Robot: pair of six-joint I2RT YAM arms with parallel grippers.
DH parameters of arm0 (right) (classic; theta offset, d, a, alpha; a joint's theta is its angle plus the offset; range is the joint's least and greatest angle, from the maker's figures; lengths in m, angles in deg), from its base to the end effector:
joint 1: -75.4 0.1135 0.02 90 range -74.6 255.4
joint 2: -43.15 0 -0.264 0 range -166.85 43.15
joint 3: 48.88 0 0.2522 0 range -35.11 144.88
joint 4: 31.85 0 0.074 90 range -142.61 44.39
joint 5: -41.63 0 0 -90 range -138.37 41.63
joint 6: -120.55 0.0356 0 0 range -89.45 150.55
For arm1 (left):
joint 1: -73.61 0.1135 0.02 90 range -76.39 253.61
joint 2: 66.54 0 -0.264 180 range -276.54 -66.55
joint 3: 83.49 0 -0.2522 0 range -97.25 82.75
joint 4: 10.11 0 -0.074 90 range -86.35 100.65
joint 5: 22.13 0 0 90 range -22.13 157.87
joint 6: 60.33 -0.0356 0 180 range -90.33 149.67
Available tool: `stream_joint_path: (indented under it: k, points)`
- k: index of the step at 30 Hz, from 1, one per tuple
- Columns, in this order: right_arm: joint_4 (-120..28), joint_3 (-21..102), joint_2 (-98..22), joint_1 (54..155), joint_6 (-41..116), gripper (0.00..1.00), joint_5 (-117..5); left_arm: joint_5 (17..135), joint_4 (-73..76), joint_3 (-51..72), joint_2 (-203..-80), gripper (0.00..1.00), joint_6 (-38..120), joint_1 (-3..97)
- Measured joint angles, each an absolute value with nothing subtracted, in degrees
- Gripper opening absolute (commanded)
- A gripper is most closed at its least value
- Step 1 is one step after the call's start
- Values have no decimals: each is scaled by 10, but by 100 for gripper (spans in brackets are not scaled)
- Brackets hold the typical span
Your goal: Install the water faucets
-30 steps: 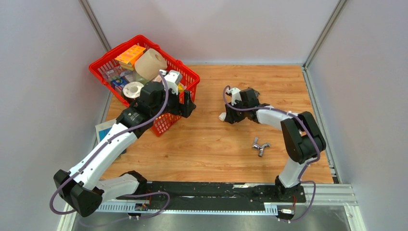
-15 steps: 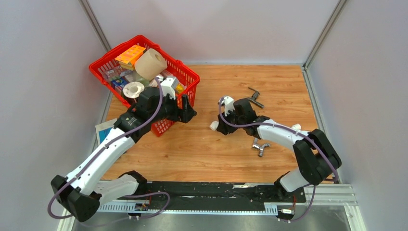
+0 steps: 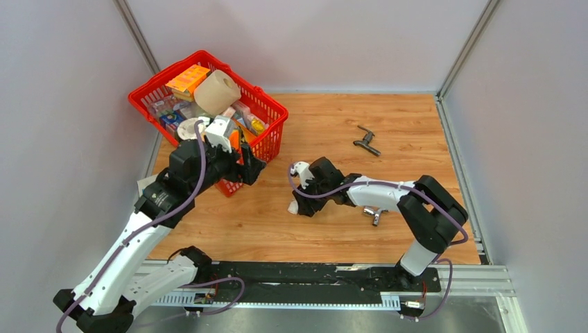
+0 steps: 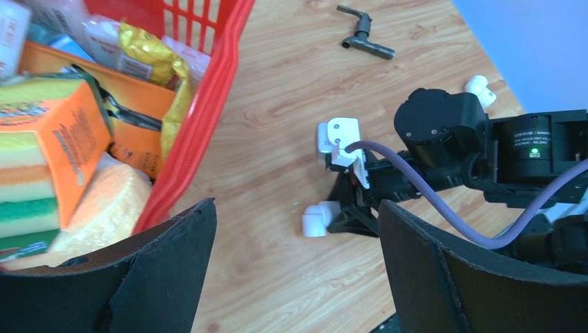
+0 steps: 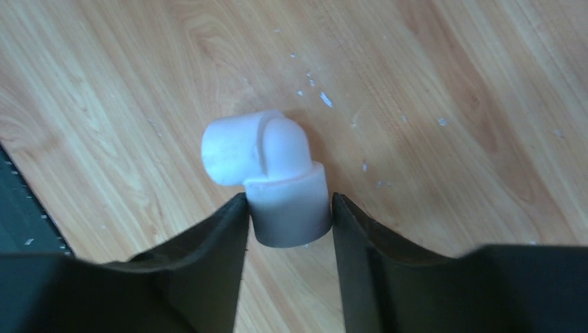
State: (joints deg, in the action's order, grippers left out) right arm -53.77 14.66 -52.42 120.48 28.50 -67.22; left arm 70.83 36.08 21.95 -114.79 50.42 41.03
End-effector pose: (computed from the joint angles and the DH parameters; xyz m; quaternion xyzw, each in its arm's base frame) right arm 0.2198 0.2367 0.1554 -0.4215 0.8396 0.2568 0.2269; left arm 0.1450 -0.0949 0.3850 0.0991 0.8124 -0.2766 0.5037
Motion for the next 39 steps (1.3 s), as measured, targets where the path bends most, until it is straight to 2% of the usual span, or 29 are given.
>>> stream_joint_path:
  k: [4, 6, 14, 18, 20, 23, 28, 32, 39]
  points:
    - [-567, 154, -522, 1205, 299, 76, -651, 694, 359, 220, -1133, 93, 473, 410]
    - [-591, 163, -510, 1205, 308, 80, -629, 685, 352, 220, -1130, 93, 458, 410]
    - [-731, 242, -390, 1167, 379, 82, -464, 665, 297, 273, -1113, 93, 429, 410]
    - [-796, 248, -348, 1119, 445, 81, -394, 662, 284, 315, -1101, 93, 427, 410]
    - [-828, 240, -341, 1089, 477, 77, -369, 663, 282, 324, -1099, 93, 426, 410]
    - [-858, 213, -336, 1042, 518, 71, -355, 663, 278, 330, -1091, 93, 425, 410]
    - [-897, 172, -335, 956, 574, 69, -350, 663, 265, 339, -1064, 93, 423, 410]
    - [-900, 165, -350, 948, 605, 63, -350, 663, 256, 348, -1051, 93, 422, 410]
    - [-882, 156, -400, 948, 641, 58, -350, 663, 252, 352, -1050, 93, 421, 410]
